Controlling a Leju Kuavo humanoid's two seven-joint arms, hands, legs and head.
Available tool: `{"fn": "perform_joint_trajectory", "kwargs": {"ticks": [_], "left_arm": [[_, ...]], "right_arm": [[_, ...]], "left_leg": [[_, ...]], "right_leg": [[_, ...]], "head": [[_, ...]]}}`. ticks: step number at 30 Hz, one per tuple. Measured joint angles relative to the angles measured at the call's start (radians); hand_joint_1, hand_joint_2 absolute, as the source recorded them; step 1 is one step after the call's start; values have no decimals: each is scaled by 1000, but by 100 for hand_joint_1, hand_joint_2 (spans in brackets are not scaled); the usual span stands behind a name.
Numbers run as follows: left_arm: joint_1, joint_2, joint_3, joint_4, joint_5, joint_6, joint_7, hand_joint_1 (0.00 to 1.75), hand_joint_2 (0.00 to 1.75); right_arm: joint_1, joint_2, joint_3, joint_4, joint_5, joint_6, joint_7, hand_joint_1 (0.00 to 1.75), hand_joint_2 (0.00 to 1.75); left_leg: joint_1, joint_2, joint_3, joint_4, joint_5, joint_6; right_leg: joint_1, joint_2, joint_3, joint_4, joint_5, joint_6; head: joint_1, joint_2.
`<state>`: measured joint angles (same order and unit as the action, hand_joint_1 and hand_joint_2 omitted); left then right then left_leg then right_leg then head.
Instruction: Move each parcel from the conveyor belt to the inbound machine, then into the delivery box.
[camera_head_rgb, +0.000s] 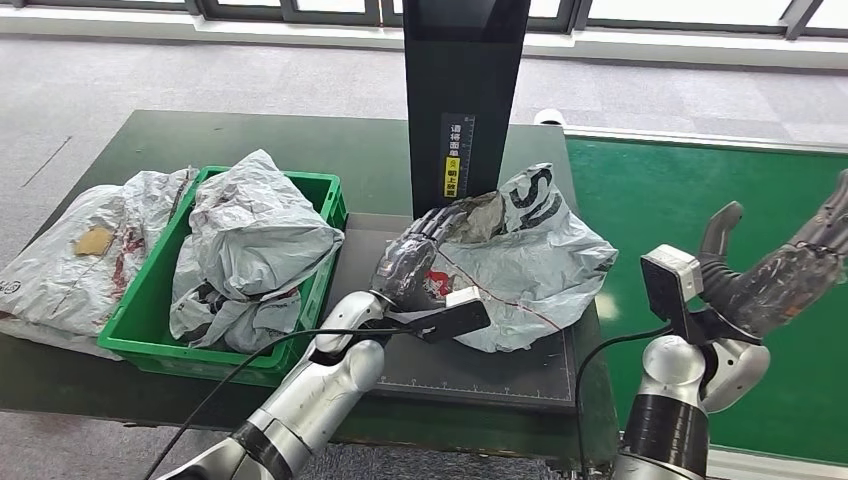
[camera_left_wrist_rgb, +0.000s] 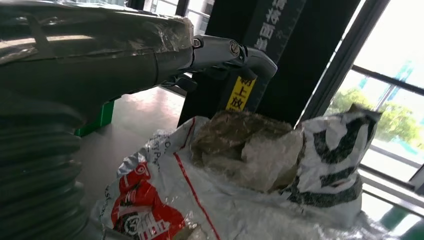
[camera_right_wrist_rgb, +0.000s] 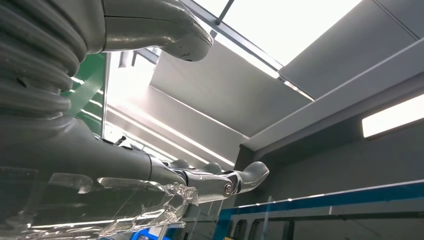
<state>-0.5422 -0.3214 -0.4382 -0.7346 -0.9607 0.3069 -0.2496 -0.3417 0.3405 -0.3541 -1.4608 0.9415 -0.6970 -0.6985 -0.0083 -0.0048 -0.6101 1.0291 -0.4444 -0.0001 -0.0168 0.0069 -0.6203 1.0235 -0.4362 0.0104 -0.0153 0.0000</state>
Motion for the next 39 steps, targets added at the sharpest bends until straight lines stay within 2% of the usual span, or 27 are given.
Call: {"fn": "perform_joint_trajectory", "kwargs": {"ticks": [7,11,17,39], "left_arm": [[-26,-14,-26,89,-35,-16,34,0,175],[-45,-20,-45,143,-88,-58,65,0,175],[-56,-32,-66,207,-115,-80,71,0,175],[-65,-44,-117,263,-125,-127,71,0,175]], "right_arm": [[-1,2,-1,20,1,0,0,0,175],[-1,2,-1,25,3,0,13,0,175],[-1,2,-1,26,4,0,22,0,175],[6,3,-19,26,3,0,31,0,175]], "left_leg": [[0,0,0,0,0,0],[0,0,0,0,0,0],[0,0,0,0,0,0],[0,0,0,0,0,0]], "right_leg": [[0,0,0,0,0,0],[0,0,0,0,0,0],[0,0,0,0,0,0],[0,0,0,0,0,0]], "head": [[0,0],[0,0],[0,0],[0,0]]}}
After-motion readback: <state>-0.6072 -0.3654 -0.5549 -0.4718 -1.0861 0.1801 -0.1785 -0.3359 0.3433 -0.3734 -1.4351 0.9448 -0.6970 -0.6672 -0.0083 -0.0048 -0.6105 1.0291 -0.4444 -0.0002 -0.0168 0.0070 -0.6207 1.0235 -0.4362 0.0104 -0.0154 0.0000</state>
